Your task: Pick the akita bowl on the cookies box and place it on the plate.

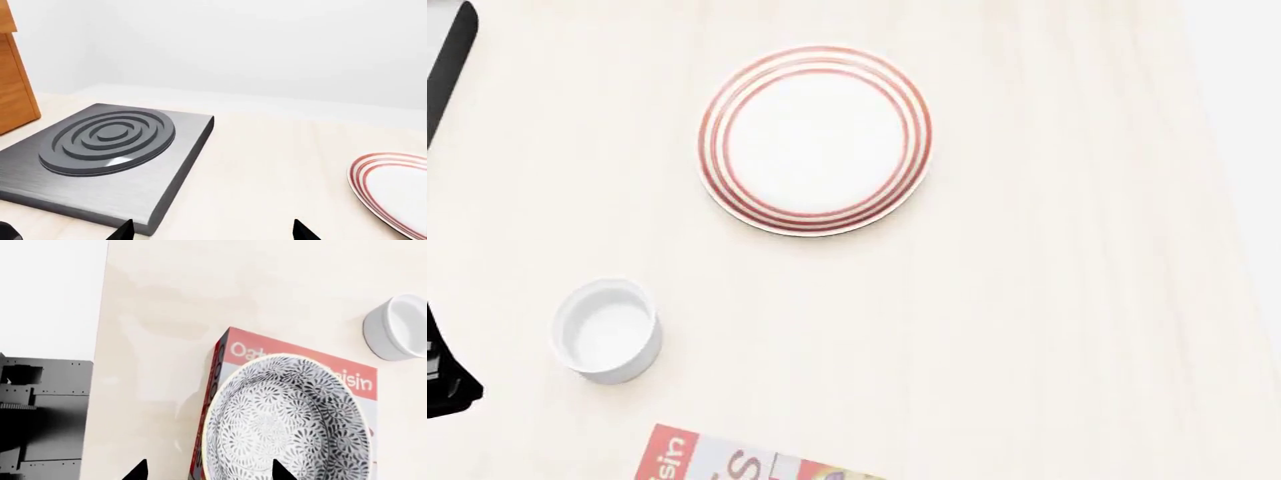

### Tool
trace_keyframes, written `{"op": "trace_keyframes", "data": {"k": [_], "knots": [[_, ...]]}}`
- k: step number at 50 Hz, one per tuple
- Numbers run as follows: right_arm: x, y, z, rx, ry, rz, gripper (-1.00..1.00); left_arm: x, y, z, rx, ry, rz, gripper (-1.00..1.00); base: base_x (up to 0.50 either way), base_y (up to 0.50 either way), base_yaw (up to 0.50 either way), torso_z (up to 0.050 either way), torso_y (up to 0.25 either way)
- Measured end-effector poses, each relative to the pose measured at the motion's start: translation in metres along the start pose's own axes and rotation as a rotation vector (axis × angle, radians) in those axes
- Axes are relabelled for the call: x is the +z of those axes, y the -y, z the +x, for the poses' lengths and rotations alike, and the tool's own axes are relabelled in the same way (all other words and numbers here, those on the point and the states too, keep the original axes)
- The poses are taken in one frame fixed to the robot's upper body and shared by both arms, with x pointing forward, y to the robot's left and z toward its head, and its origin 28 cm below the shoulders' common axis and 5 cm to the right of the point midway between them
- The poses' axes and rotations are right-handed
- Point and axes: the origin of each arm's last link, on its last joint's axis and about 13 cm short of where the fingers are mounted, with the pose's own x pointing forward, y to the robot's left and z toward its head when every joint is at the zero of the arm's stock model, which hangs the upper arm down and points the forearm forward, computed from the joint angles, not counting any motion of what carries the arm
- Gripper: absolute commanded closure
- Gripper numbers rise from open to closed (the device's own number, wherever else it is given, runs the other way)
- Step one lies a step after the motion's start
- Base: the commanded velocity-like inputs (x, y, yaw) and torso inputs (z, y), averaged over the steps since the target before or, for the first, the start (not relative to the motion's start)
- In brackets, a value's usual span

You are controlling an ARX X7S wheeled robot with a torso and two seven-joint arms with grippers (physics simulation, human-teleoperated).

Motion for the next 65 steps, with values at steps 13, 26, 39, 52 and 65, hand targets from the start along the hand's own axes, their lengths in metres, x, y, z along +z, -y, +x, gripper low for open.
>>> {"op": "trace_keyframes", "data": {"k": [13, 26, 39, 52, 65], "knots": [[-0.004, 0.001, 0.003, -0.008, 0.008, -0.023, 1.00, 0.000, 0.000, 0.000, 0.000, 0.000, 0.000, -1.00, 0.00, 0.00, 0.00, 0.000, 0.000], [-0.003, 0.003, 0.001, -0.030, 0.009, -0.053, 1.00, 0.000, 0.000, 0.000, -0.004, -0.001, -0.001, -1.00, 0.00, 0.00, 0.00, 0.000, 0.000], [-0.001, 0.011, -0.007, -0.089, -0.023, -0.096, 1.00, 0.000, 0.000, -0.001, -0.007, -0.002, -0.003, -1.00, 0.00, 0.00, 0.00, 0.000, 0.000], [-0.002, 0.026, -0.016, -0.197, -0.074, -0.152, 1.00, 0.000, 0.001, -0.002, -0.013, -0.004, -0.004, -1.00, 0.00, 0.00, 0.00, 0.000, 0.000], [-0.006, 0.047, -0.023, -0.319, -0.127, -0.203, 1.00, -0.001, 0.001, -0.002, -0.017, -0.007, -0.004, -1.00, 0.00, 0.00, 0.00, 0.000, 0.000]]}}
